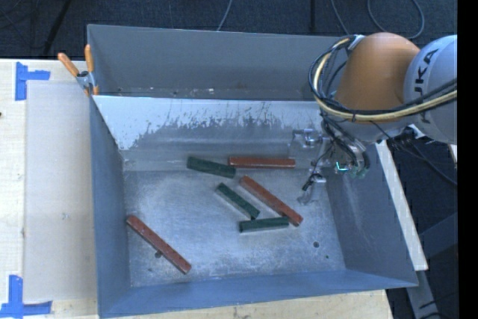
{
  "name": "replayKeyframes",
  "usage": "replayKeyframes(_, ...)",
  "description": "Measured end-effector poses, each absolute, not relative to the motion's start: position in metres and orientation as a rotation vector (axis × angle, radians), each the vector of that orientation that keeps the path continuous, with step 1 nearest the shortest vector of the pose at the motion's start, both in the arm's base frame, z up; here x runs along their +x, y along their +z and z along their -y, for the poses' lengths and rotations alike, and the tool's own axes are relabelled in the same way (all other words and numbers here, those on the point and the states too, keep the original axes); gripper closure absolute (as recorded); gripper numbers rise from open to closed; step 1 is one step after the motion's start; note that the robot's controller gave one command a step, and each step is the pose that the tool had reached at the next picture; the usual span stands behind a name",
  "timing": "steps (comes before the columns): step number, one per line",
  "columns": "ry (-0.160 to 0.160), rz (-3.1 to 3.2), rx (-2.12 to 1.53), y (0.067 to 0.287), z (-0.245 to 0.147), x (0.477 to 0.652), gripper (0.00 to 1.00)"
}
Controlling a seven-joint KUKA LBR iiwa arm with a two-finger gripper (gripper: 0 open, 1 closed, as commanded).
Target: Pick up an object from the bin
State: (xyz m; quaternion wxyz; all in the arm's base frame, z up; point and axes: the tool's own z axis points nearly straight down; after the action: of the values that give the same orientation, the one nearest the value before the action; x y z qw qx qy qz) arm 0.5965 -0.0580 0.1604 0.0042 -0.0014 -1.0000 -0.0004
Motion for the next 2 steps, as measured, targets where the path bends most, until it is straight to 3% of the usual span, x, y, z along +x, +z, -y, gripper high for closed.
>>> replayKeyframes(1, -0.004, 3.137, -0.035, 0.071, -0.044, 0.603, 0.00)
replayKeyframes(2, -0.008, 3.148, 0.005, 0.126, -0.129, 0.611, 0.00)
